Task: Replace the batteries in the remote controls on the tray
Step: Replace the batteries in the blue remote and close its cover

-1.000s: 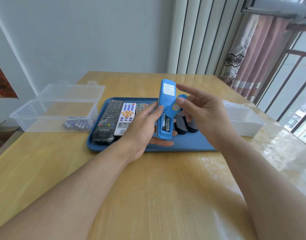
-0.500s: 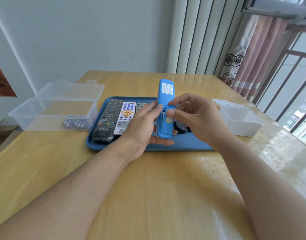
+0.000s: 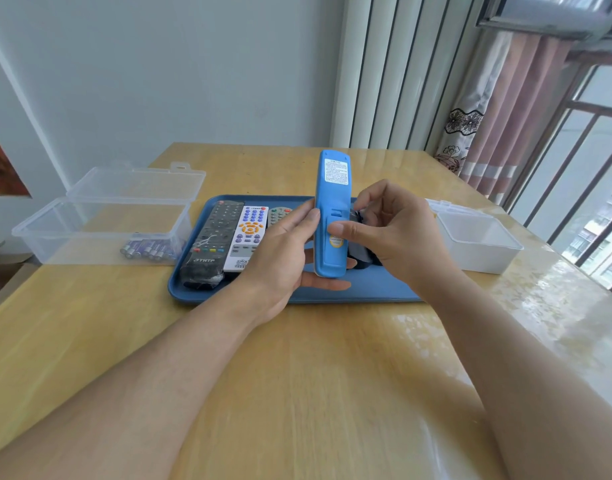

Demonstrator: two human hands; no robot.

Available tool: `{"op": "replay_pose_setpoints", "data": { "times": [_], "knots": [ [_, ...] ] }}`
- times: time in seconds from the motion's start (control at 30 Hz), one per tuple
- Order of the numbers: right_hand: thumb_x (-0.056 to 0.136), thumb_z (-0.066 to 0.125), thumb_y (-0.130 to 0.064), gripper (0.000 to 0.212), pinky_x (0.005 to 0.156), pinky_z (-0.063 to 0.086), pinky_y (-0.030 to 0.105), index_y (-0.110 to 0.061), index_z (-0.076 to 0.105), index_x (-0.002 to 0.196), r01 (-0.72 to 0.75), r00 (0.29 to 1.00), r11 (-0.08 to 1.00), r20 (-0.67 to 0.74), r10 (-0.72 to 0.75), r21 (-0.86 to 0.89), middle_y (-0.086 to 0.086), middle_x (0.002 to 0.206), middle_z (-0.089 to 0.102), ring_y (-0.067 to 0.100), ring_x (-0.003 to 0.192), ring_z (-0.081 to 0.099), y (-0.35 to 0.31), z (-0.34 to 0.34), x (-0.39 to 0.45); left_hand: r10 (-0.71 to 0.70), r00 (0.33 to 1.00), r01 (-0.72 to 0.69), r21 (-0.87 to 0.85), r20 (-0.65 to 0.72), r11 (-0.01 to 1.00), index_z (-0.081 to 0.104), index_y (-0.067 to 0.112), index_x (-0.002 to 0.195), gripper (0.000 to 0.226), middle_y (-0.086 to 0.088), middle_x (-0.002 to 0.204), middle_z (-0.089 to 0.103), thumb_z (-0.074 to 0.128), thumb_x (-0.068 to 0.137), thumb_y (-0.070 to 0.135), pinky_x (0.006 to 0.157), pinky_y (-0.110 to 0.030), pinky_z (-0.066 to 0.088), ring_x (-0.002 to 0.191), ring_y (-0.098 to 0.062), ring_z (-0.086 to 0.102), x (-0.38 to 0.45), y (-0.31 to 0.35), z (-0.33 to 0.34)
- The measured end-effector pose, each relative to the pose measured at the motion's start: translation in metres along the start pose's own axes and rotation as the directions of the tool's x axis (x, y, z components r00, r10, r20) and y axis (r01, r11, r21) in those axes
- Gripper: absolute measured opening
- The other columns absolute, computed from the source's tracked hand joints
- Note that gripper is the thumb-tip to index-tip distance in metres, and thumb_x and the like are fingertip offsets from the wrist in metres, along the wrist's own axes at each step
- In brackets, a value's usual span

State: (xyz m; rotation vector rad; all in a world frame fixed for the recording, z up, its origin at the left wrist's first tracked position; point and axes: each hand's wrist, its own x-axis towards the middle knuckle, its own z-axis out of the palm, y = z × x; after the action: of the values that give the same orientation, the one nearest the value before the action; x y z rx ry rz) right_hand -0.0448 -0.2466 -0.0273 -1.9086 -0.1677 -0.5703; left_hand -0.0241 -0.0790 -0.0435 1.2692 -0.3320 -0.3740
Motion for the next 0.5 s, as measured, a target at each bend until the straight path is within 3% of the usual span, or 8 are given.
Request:
{"op": "replay_pose_setpoints", "data": {
  "times": [0.17,0.3,0.43,0.5],
  "knots": [
    [0.068,0.091,-0.028,0.041,0.046,0.032,0.018,-0.018,0.052,0.075,-0.034,0.999,0.999,0.022,0.034,0.008,-0.008,0.054,0.043,0.008,0.05,0.034,-0.0009,-0.001,-0.0012,0.019,1.0,-0.018,0.032,-0.005,0.999,0.065,0.029,0.131,0.031,-0.008,0.113,0.072,0.044,0.109,0.031,0.064,-0.047,0.062,0.083,-0.028,0.075,-0.0002,-0.0003,0.0012],
    [0.068,0.091,-0.028,0.04,0.045,0.033,0.017,-0.018,0.053,0.073,-0.047,0.999,0.999,0.018,0.047,-0.021,-0.014,0.051,0.044,0.006,0.048,0.035,-0.0005,-0.0014,-0.0011,0.029,1.0,-0.029,0.059,-0.005,0.998,0.062,0.033,0.137,0.033,-0.005,0.117,0.072,0.045,0.108,0.033,0.065,-0.048,0.062,0.083,-0.024,0.075,0.0012,0.0002,0.0002],
    [0.067,0.089,-0.036,0.034,0.046,0.032,0.022,-0.019,0.062,0.08,-0.032,0.999,0.999,-0.007,0.033,0.023,-0.004,0.054,0.043,0.012,0.05,0.035,0.0011,0.0028,-0.0019,0.092,0.996,-0.087,0.266,-0.003,0.96,0.056,0.049,0.139,0.036,0.004,0.102,0.072,0.04,0.108,0.038,0.055,-0.032,0.05,0.084,-0.021,0.067,0.0019,0.0036,-0.0025],
    [0.069,0.084,-0.041,0.032,0.046,0.034,0.02,-0.021,0.066,0.086,-0.023,1.0,1.0,0.001,0.023,0.016,-0.004,0.056,0.046,0.011,0.05,0.038,0.0012,0.0048,-0.0031,0.125,0.992,-0.12,0.348,0.009,0.93,0.049,0.054,0.142,0.041,0.009,0.127,0.068,0.036,0.108,0.036,0.077,-0.03,0.054,0.108,-0.011,0.063,0.003,0.0064,-0.003]
  ]
}}
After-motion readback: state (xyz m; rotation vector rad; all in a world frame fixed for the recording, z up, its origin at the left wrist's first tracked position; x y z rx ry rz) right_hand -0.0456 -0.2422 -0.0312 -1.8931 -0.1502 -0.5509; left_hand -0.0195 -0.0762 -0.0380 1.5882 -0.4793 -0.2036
